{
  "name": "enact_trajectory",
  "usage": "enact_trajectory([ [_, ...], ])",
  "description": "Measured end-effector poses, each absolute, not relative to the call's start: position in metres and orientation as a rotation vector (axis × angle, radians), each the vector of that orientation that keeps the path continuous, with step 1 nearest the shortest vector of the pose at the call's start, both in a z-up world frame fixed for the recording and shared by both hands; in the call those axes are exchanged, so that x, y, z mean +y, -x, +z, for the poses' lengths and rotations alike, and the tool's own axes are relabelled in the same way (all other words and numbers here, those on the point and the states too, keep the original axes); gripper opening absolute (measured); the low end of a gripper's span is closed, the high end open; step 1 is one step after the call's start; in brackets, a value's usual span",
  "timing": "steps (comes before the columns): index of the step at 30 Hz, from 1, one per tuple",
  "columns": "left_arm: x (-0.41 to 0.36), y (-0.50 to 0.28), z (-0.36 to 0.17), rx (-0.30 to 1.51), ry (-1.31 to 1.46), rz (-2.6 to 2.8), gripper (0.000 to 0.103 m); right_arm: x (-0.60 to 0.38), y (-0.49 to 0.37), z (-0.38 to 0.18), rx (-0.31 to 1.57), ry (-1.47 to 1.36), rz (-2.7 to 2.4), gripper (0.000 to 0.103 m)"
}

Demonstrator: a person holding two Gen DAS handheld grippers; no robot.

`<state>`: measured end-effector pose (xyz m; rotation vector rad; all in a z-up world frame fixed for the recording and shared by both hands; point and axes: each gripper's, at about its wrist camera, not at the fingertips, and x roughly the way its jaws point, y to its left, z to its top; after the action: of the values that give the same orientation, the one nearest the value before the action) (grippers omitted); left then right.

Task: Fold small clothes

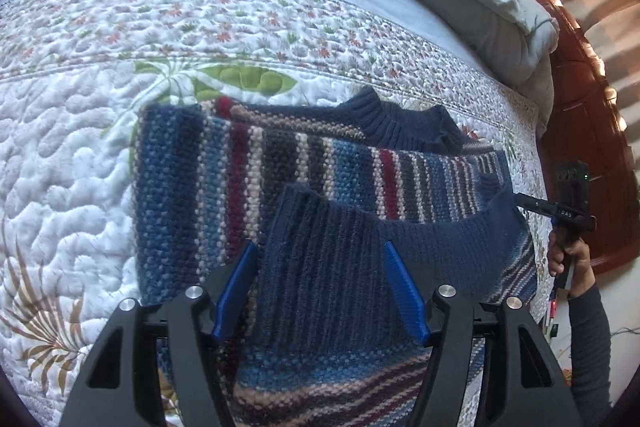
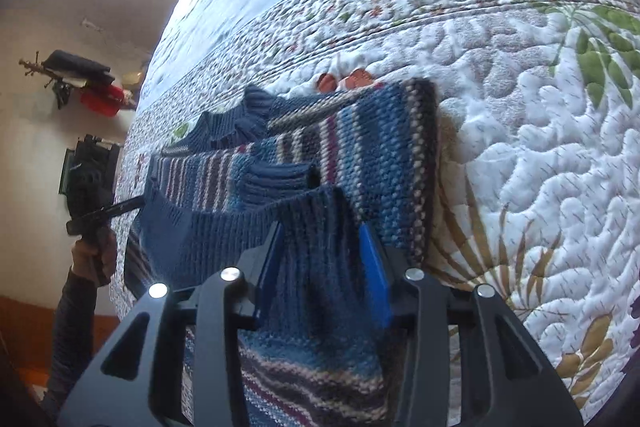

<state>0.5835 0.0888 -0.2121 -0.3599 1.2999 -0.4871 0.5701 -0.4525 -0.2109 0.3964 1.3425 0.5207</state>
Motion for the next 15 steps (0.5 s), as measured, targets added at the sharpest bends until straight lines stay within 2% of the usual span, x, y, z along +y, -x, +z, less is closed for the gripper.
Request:
enact_trajectory([
  [2, 0.087, -0.583, -0.212, 1.293, 0.348, -0.493, 0.063, -0.445, -0.566, -0.208, 1.341, -0.333, 0.527, 0.025],
  [4, 0.085, -0.581, -0.21, 1.282, 0.324, -0.487, 0.051, -0.44, -0.562, -0.204, 1.328, -0.304, 0.526, 0.019],
  [5, 0.086, -0.579, -0.208, 1.271, 0.32, -0.489, 0.032, -0.441, -0.56, -0.201, 1.316, -0.297, 0.519, 0.019],
  [6, 0.086, -0.579, -0.206, 1.261, 0.32, -0.487, 0.02, -0.44, -0.559, -0.199, 1.308, -0.292, 0.514, 0.019],
  [9, 0.089, -0.573, -0.201, 1.22, 0.31, -0.493, 0.012, -0.44, -0.554, -0.198, 1.294, -0.294, 0.509, 0.019],
  [11, 0.089, -0.569, -0.201, 1.208, 0.302, -0.497, 0.01, -0.441, -0.552, -0.197, 1.286, -0.289, 0.506, 0.019],
  [12, 0.088, -0.567, -0.201, 1.196, 0.28, -0.483, 0.01, -0.442, -0.551, -0.196, 1.275, -0.287, 0.498, 0.013],
  [15, 0.083, -0.562, -0.196, 1.16, 0.249, -0.455, 0.008, -0.445, -0.55, -0.193, 1.258, -0.286, 0.474, 0.009],
])
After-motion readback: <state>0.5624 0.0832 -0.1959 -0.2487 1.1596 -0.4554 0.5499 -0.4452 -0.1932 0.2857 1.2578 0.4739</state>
